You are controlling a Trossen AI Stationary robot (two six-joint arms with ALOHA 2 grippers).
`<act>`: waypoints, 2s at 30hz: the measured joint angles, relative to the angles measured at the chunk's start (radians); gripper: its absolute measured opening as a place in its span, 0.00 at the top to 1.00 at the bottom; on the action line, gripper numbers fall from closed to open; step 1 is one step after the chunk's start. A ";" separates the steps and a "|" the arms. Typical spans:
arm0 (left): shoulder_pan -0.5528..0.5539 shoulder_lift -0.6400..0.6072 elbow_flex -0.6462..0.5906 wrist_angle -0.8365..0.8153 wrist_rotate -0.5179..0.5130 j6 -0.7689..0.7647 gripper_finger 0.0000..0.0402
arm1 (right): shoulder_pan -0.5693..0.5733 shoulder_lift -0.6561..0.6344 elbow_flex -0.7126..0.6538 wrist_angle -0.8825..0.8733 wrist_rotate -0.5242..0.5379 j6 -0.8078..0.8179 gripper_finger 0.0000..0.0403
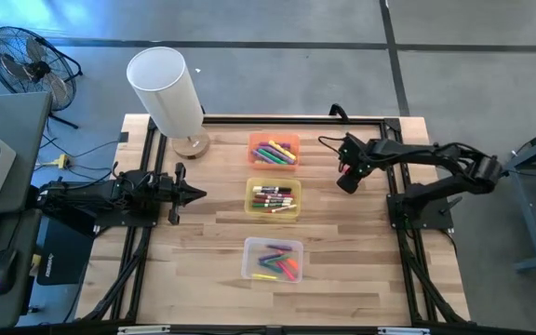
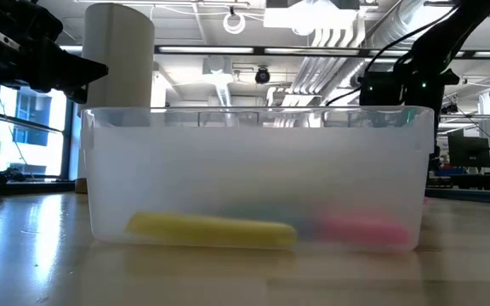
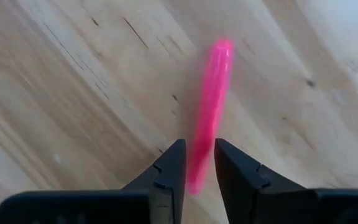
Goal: Pick & Place Markers
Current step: Put the pink pen into the white bin
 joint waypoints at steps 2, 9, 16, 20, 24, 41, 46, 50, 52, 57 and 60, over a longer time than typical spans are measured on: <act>0.000 0.000 0.000 0.000 0.000 0.000 1.00 | 0.000 0.034 -0.006 0.012 0.003 0.000 0.82; 0.000 0.000 0.000 0.000 0.000 0.000 1.00 | 0.000 0.142 0.007 0.041 -0.006 0.032 0.90; 0.000 0.000 0.000 0.000 0.000 0.000 1.00 | 0.001 0.062 0.010 0.034 -0.016 0.002 0.94; 0.000 0.000 0.000 0.000 0.000 0.000 1.00 | -0.001 -0.050 0.052 -0.009 -0.028 -0.001 0.94; 0.000 0.000 0.000 0.000 0.000 0.000 1.00 | 0.042 -0.106 0.159 -0.127 -0.014 -0.016 0.94; 0.000 0.000 0.000 0.000 0.000 0.000 1.00 | 0.695 -0.056 0.648 -0.307 0.187 0.232 0.94; 0.000 0.000 0.000 0.000 0.000 0.000 1.00 | 0.871 0.098 0.751 -0.309 0.224 0.321 0.94; 0.000 0.000 0.000 0.000 0.000 0.000 1.00 | 0.977 0.263 0.844 -0.309 0.216 0.360 0.94; 0.000 0.000 0.000 0.000 0.000 0.000 1.00 | 1.018 0.342 0.889 -0.308 0.212 0.362 0.94; 0.000 0.000 0.000 0.000 0.000 0.000 1.00 | 1.074 0.516 0.955 -0.304 0.154 0.349 0.94; 0.000 0.000 0.000 0.000 0.000 0.000 1.00 | 1.076 0.590 0.958 -0.253 0.122 0.331 0.94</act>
